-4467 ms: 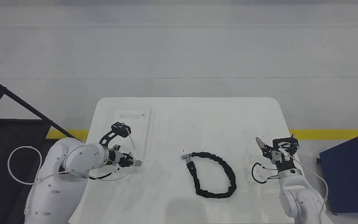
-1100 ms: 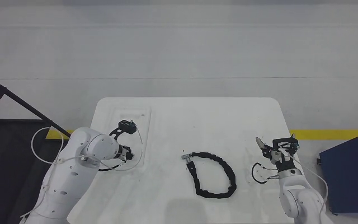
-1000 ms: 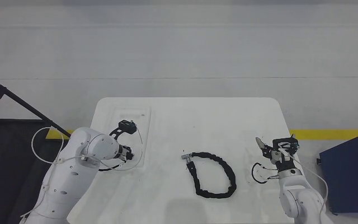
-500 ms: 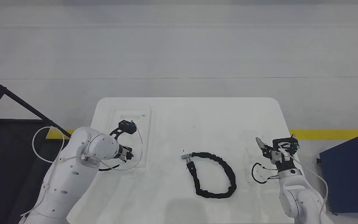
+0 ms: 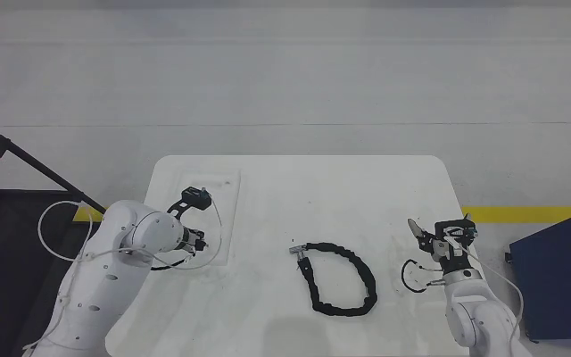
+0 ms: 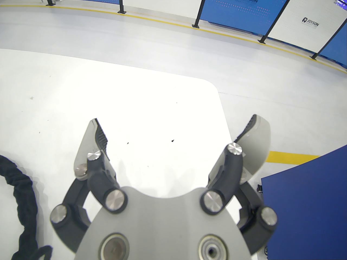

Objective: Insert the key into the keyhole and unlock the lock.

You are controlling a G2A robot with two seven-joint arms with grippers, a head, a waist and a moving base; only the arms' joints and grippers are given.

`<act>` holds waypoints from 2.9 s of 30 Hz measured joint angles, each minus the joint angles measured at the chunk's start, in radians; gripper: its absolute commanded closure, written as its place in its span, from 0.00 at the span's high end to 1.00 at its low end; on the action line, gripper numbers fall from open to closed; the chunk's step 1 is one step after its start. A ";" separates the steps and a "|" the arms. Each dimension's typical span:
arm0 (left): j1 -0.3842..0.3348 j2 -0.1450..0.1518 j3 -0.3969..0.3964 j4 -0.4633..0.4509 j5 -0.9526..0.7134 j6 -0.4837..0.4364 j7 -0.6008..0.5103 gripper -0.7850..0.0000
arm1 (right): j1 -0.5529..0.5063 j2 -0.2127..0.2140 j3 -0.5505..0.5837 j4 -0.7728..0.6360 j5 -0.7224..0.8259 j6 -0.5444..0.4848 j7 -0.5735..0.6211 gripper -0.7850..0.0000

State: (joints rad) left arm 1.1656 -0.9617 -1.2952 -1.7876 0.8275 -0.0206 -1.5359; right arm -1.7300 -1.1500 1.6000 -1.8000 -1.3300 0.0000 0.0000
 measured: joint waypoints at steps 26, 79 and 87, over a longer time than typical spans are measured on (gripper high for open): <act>0.330 0.063 -0.462 -0.167 -0.791 -0.297 0.093 0.00 | 0.000 0.000 0.000 0.000 0.000 0.000 0.000 1.00; 0.335 0.154 -0.165 0.086 -1.159 -0.810 0.546 0.00 | 0.407 0.017 -0.436 0.102 -1.735 -0.042 -0.302 1.00; 0.335 0.154 -0.165 0.086 -1.159 -0.810 0.546 0.00 | 0.444 0.020 -0.474 0.138 -1.742 -0.056 -0.320 1.00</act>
State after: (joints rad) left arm 1.5004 -0.8075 -1.4607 -1.7019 -0.3320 -0.8305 -0.9900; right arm -1.2860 -1.1295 1.1257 -1.6618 -3.0717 -0.0557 -0.3205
